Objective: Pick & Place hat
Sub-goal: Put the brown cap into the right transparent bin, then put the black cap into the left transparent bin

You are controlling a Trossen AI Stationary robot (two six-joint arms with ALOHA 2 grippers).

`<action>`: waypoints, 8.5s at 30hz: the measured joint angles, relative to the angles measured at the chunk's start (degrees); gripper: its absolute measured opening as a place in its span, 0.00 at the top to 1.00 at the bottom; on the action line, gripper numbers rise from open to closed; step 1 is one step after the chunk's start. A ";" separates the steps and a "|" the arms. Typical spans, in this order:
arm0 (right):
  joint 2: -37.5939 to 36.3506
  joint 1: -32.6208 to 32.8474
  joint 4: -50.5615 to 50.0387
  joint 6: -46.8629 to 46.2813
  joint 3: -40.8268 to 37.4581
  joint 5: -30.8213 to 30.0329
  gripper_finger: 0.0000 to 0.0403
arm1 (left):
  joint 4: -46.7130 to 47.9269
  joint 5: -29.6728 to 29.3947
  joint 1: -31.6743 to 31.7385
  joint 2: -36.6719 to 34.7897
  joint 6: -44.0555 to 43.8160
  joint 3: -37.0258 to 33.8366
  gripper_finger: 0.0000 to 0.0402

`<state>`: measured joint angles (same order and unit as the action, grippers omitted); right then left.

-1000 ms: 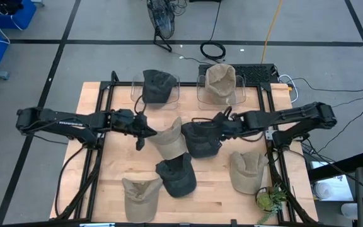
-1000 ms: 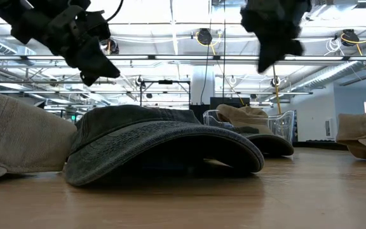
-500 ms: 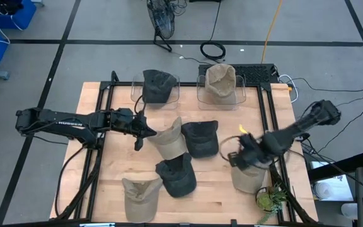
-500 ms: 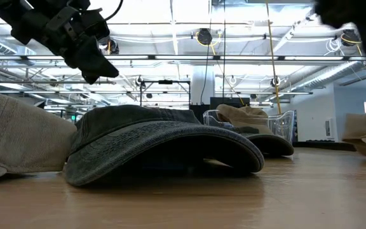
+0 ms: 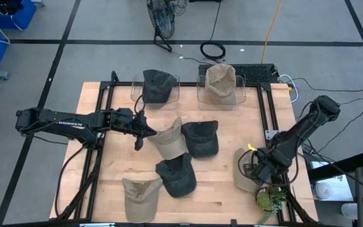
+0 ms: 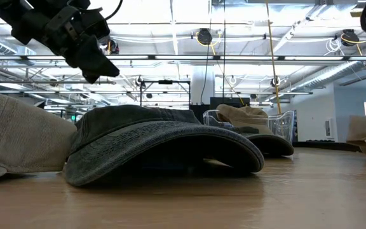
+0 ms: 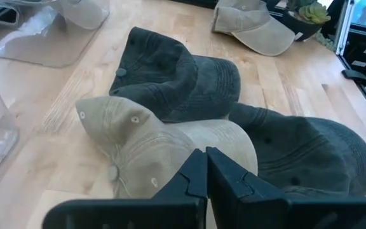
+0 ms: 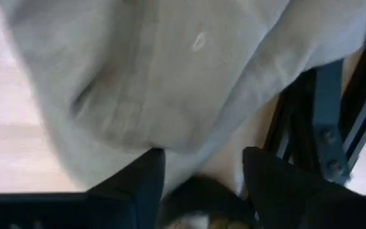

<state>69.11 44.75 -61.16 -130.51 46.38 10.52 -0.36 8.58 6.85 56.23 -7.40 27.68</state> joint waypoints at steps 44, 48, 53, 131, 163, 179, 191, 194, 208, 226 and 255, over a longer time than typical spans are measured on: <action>-7.69 -12.89 36.70 23.92 -19.98 -29.69 0.35 | -6.84 -1.57 0.04 0.02 -3.30 0.04 0.98; -11.80 -13.68 35.35 24.52 -19.96 -28.43 0.35 | -7.02 -1.59 0.26 0.02 -3.35 0.04 0.99; -15.99 -14.05 29.81 21.37 -19.92 -28.06 0.35 | -7.02 -1.59 0.26 0.02 -3.45 0.04 0.98; -6.81 -37.20 51.10 89.64 6.62 -45.20 1.00 | -7.23 -0.85 0.28 -0.02 -1.46 2.31 0.99; -6.66 -85.35 70.40 106.20 -3.83 -23.25 1.00 | -7.43 -18.16 0.31 -0.02 -3.45 3.69 0.99; -6.81 -89.74 72.56 110.76 -14.29 -24.14 1.00 | -7.63 -19.15 0.31 -0.02 -5.24 3.72 0.99; -6.77 -89.74 68.22 111.88 -14.30 -24.09 0.95 | -7.81 -19.14 0.31 -0.02 -6.41 3.72 0.98; -6.77 -89.74 68.16 111.86 -14.30 -24.02 0.88 | -8.30 -19.10 0.31 -0.02 -6.43 3.70 0.98; -15.70 -89.72 64.53 113.15 -13.55 -28.56 0.52 | -8.94 -17.46 0.31 -0.02 -6.75 3.72 0.98; -19.30 -73.30 56.28 114.26 2.76 -10.47 0.97 | -8.92 -14.56 0.31 0.00 -1.49 3.72 0.99; -2.07 -34.05 10.86 78.51 8.92 -28.50 1.00 | 36.87 -23.59 -14.05 5.60 -13.07 38.99 1.00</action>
<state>67.05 10.70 -50.30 -52.00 55.29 -17.97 36.51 -15.01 -7.20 61.82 -20.46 66.67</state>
